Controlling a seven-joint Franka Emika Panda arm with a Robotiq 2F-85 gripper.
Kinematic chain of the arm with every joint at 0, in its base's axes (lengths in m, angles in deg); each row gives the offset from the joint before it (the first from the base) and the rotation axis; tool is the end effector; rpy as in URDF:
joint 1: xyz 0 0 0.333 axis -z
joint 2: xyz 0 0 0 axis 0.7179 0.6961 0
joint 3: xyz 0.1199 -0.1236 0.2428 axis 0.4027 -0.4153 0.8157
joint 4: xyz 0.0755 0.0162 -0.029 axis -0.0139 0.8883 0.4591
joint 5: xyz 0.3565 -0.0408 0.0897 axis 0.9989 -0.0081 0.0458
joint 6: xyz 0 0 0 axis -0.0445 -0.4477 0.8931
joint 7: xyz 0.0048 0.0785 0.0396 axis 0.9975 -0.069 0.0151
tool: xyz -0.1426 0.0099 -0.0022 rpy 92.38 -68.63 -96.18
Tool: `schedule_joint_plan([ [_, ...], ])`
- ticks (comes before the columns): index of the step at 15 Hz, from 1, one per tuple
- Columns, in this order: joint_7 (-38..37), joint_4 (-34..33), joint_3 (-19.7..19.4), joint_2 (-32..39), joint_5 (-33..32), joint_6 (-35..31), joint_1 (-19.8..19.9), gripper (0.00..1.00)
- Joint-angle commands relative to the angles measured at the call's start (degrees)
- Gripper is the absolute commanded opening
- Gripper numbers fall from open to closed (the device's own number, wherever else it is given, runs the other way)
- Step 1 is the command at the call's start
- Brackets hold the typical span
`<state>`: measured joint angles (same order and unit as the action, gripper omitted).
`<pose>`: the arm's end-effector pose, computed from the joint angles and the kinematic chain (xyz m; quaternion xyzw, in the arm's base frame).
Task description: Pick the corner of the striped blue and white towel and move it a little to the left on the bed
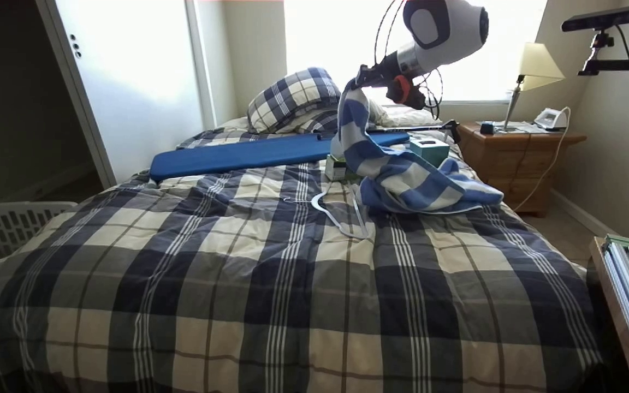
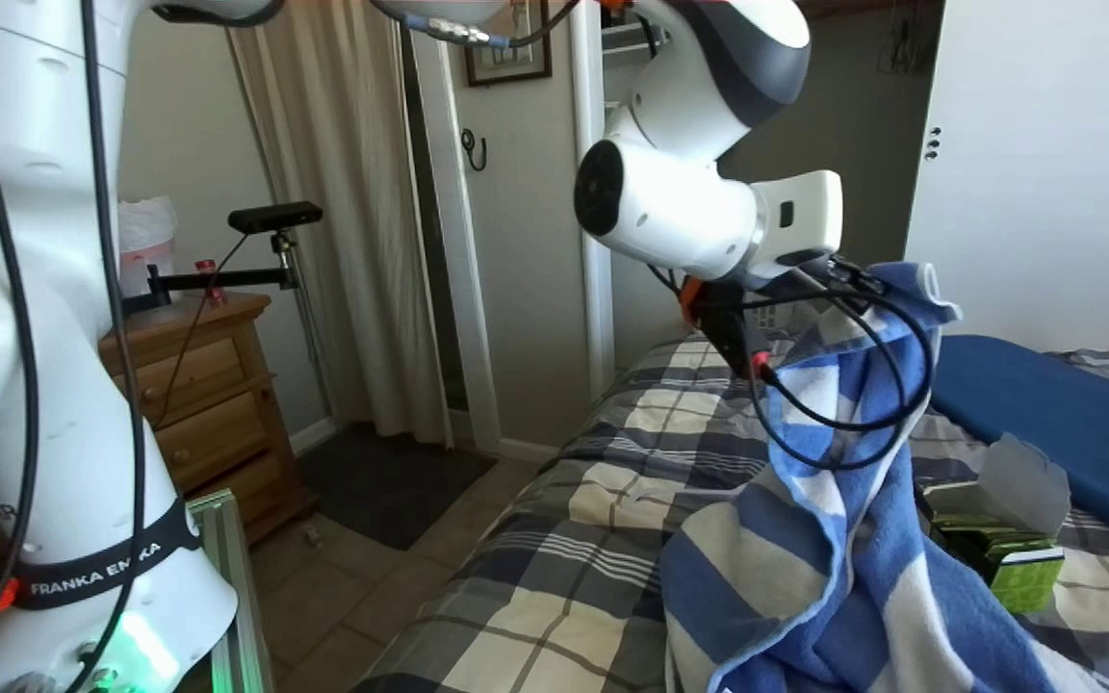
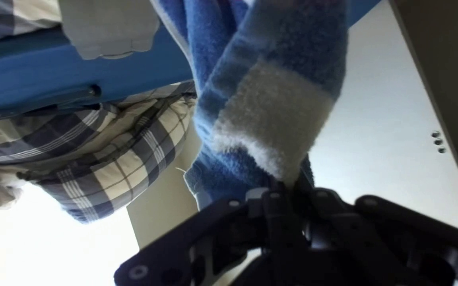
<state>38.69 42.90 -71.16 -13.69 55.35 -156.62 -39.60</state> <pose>0.5697 -0.2753 0.3104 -0.7920 0.2449 -0.5586 0.0274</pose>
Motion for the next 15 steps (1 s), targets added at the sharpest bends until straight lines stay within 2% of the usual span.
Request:
schedule_joint_plan([
  [1, -6.0, -13.2, -8.5, 12.7, -0.1, -7.8, -7.5, 0.02],
  [3, -7.7, -15.4, -10.5, 17.3, -0.2, -12.2, -11.1, 0.02],
  [5, -8.0, -16.1, -8.0, 21.1, -0.2, -17.7, -12.9, 0.02],
  [7, -11.8, -20.0, -8.9, 27.7, -0.2, -21.7, -16.8, 0.02],
  [10, -17.0, -25.9, -7.6, 36.3, -0.2, -27.0, -19.4, 0.02],
  [11, -20.0, -28.4, -9.1, 39.6, -0.3, -27.4, -21.0, 0.02],
  [15, -24.1, -36.3, -9.4, 47.6, -0.4, -32.6, -20.9, 0.02],
])
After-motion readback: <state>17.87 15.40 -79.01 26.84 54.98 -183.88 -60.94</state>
